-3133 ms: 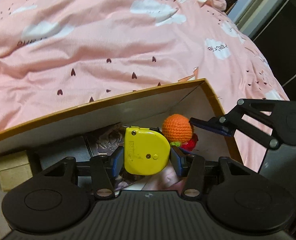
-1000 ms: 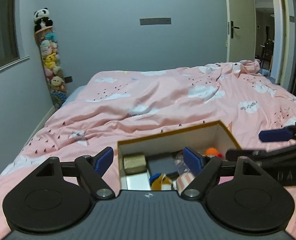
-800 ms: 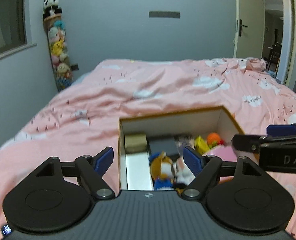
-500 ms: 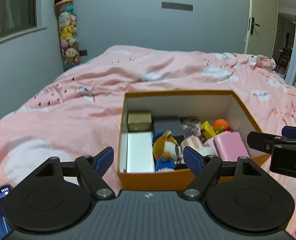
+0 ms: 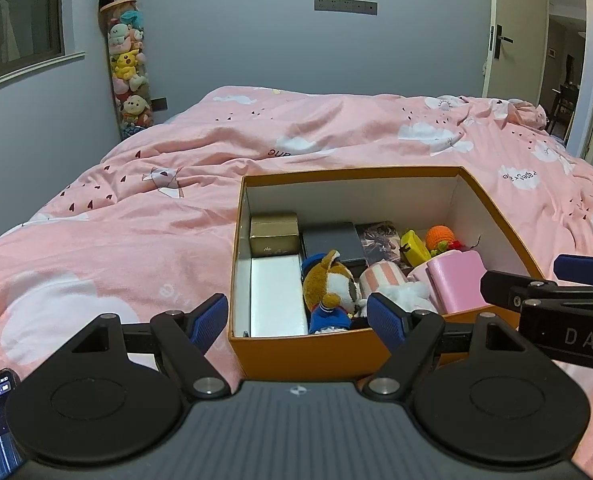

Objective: Organize objects
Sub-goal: 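Withdraw both open tools up out of the orange box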

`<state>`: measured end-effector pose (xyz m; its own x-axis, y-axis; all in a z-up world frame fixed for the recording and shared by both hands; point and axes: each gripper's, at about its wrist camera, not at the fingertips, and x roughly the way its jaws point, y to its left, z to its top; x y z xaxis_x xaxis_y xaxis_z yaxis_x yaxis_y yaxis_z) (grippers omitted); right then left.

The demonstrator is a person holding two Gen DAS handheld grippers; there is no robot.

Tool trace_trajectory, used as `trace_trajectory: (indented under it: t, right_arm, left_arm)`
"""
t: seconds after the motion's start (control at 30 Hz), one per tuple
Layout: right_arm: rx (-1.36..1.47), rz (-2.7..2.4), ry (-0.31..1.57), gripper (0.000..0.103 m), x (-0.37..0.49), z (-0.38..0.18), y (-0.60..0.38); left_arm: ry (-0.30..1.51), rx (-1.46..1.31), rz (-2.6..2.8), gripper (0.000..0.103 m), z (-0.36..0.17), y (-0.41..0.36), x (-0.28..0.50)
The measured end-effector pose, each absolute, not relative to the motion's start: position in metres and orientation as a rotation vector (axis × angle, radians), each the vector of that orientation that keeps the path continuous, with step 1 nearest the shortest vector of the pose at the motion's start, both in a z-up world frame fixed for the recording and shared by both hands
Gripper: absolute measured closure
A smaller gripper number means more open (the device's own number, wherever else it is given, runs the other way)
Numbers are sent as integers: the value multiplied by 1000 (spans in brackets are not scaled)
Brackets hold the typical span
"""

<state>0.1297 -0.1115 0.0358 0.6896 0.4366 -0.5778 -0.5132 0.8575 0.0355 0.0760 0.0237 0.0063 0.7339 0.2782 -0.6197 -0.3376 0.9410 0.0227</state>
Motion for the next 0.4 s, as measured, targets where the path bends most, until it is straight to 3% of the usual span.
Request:
trace_trajectory:
  t: [0.4]
  right_arm:
    - [-132,523,621,24,131,33,-112]
  left_arm:
    - [665,-104,339,11,6,26,76]
